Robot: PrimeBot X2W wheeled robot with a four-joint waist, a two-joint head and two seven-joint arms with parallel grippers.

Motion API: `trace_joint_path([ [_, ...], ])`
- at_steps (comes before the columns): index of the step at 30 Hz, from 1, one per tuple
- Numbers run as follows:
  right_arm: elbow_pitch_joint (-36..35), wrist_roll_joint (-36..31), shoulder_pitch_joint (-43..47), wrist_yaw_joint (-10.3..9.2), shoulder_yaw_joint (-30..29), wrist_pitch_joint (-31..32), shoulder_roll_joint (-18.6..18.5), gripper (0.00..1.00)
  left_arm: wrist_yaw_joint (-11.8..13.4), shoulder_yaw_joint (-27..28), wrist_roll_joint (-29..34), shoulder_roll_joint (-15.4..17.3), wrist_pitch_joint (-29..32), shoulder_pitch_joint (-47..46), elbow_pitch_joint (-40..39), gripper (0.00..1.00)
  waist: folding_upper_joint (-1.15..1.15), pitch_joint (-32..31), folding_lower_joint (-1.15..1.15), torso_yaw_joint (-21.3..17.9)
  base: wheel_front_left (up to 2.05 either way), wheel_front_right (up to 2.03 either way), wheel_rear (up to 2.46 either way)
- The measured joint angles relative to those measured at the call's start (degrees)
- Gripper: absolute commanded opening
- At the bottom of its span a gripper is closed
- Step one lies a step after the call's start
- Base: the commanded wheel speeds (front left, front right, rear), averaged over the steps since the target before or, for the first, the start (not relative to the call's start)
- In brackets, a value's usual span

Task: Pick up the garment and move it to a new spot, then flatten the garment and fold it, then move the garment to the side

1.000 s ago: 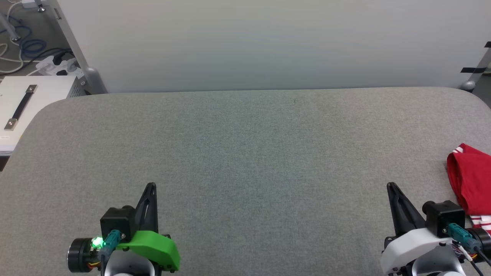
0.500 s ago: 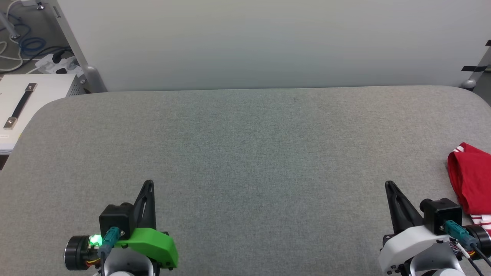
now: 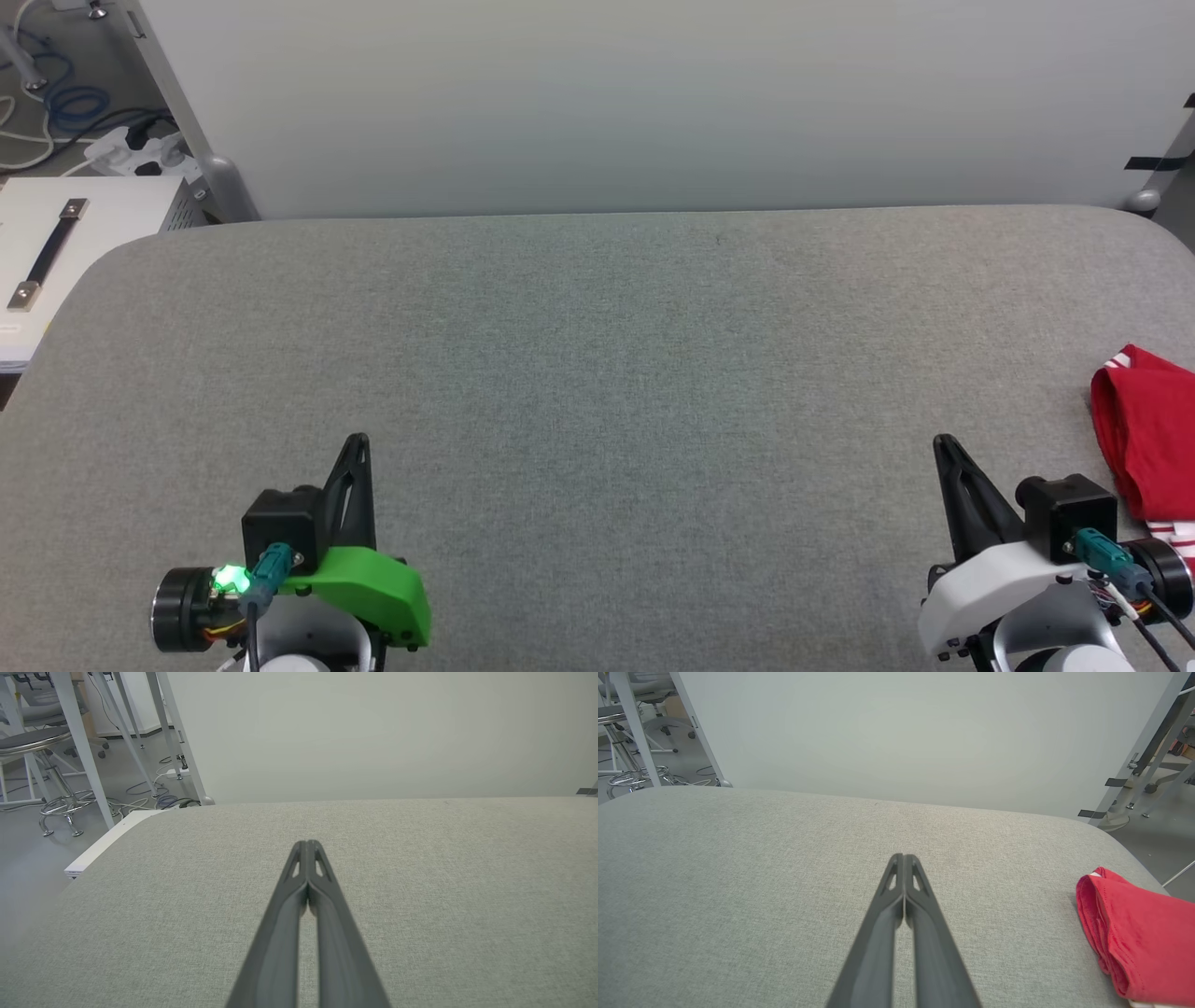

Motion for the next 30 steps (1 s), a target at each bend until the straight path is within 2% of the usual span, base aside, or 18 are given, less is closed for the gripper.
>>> trace_joint_path([
  [19,1.56,-0.67,-1.19,0.00,0.18,-0.42,0.01,0.00,-1.96,2.96,3.87,-2.14,1.83,-0.35,-0.75,0.00,0.00,0.39,0.00,0.01,0.00,0.00,0.00],
  [30,1.66,-0.67,-1.22,0.00,0.21,-0.42,0.01,0.00,-2.00,3.38,4.12,-2.30,2.24,-0.37,-0.93,0.00,0.00,0.40,0.00,0.01,0.00,0.00,0.00],
])
